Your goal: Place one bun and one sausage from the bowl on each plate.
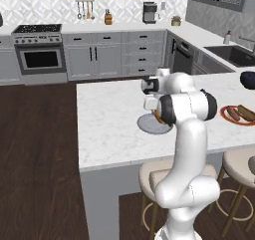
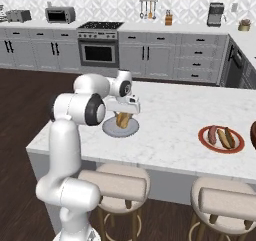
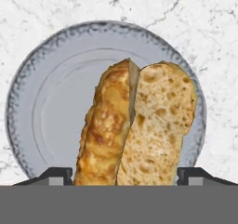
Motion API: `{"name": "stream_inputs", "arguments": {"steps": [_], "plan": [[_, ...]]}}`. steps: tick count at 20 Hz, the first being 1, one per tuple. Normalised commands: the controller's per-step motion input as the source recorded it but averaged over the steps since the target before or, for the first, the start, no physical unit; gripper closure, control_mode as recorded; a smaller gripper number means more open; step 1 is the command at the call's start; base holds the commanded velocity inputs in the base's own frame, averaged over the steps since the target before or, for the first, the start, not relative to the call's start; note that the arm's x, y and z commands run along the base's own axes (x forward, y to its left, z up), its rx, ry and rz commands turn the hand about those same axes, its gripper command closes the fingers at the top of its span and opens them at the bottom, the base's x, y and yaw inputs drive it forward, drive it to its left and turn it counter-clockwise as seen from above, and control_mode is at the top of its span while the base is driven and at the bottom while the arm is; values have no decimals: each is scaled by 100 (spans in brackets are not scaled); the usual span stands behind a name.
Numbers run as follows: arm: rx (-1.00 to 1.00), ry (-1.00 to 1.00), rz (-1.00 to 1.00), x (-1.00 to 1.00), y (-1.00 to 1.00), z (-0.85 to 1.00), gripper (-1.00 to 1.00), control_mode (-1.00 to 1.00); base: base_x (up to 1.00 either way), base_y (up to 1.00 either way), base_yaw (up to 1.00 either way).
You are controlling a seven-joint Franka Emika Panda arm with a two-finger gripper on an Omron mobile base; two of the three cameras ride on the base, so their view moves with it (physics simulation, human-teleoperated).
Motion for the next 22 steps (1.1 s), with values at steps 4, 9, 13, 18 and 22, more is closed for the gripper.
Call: {"name": "stream_inputs", "arguments": {"steps": [4, 9, 13, 18, 22], "plan": [[0, 0, 0, 12, -6, -29, 100, -100, 0, 0, 0], [0, 0, 0, 16, -16, -29, 100, -100, 0, 0, 0], [0, 0, 0, 29, 0, -12, 100, -100, 0, 0, 0], [0, 2, 0, 39, 0, -1, -100, -100, 0, 0, 0], [0, 0, 0, 31, 0, 0, -100, -100, 0, 0, 0]]}}
